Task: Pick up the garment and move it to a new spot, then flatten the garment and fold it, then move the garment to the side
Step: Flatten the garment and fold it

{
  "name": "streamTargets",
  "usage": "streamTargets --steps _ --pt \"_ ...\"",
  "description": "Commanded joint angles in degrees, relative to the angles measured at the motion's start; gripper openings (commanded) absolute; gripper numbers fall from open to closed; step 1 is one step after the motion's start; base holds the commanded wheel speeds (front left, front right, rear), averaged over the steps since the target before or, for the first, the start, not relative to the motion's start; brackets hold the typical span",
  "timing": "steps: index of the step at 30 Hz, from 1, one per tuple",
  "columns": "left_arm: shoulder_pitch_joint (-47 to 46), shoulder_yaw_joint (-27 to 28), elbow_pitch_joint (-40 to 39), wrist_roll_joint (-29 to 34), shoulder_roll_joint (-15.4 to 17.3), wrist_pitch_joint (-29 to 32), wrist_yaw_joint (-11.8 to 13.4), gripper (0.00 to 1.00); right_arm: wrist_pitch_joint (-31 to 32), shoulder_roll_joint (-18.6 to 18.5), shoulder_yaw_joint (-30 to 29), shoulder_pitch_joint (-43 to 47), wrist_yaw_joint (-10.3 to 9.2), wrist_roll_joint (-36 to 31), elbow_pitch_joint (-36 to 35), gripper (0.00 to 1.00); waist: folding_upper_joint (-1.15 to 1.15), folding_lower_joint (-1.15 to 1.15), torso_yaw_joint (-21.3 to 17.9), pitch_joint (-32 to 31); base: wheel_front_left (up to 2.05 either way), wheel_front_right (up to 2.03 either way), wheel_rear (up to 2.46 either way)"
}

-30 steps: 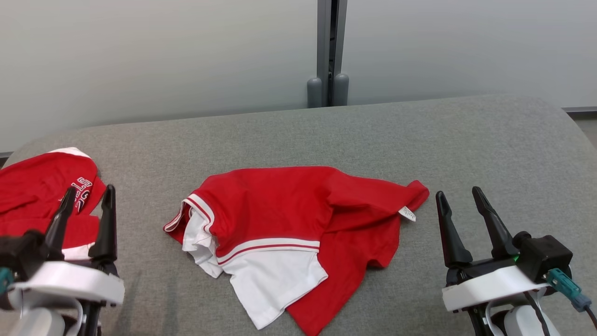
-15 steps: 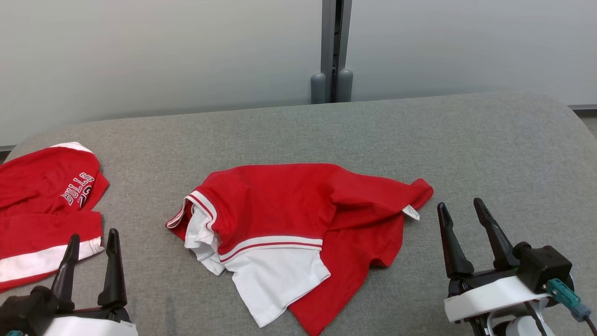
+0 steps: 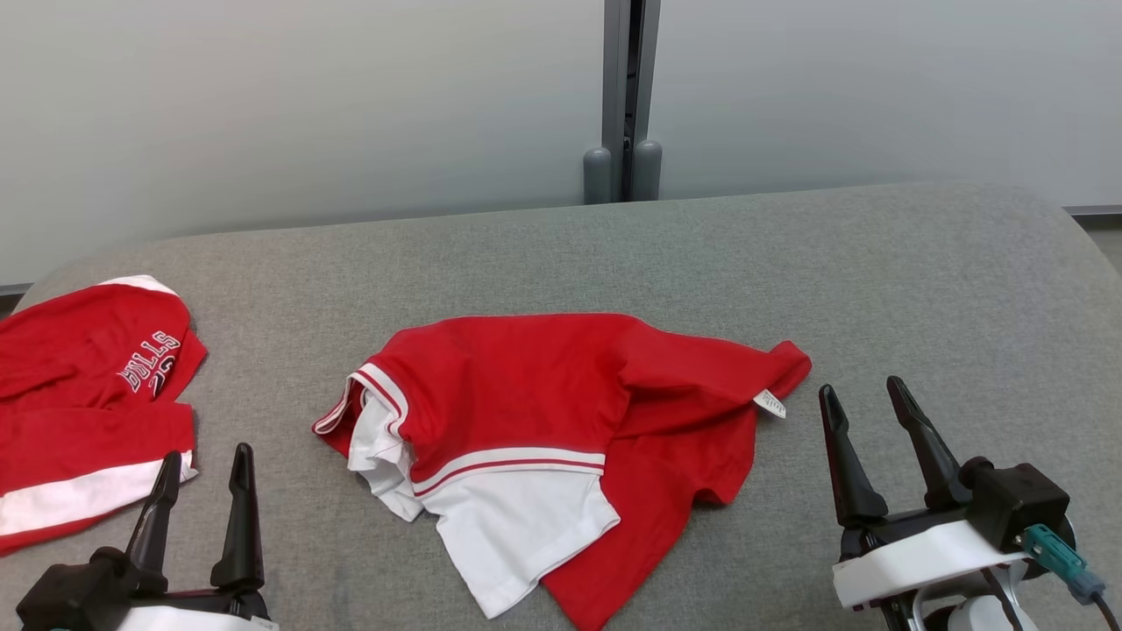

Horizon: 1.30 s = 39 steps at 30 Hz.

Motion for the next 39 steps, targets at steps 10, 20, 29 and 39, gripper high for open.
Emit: streamTargets --steps 10,20,29,39 --pt "-0.4 -1.9 0.7 -0.4 -0.7 2.2 -1.8 1.0 -0.3 -0.4 -0.3 0.2 0.09 0.2 0.6 1.0 0.0 0.0 0.1 -0.2 0.0 0.0 0.0" --pt "-2.8 -7.7 2.5 -5.4 0.1 16.9 -5.3 1.0 -0.3 -0.4 0.2 -1.7 0.09 0.6 0.4 1.0 0.0 0.0 -1.0 1.9 0.0 0.0 0.0" --pt "-5.7 -13.8 9.8 -11.4 0.5 28.2 -7.5 1.0 -0.3 -0.4 0.5 -3.0 0.09 0.9 0.1 1.0 0.0 0.0 -3.6 3.6 0.0 0.0 0.0" --pt "-7.8 -17.2 15.9 -17.5 -1.0 33.3 -8.0 1.0 -0.3 -0.4 0.6 -3.6 0.09 1.1 -0.5 1.0 0.0 0.0 -4.6 5.1 0.0 0.0 0.0"
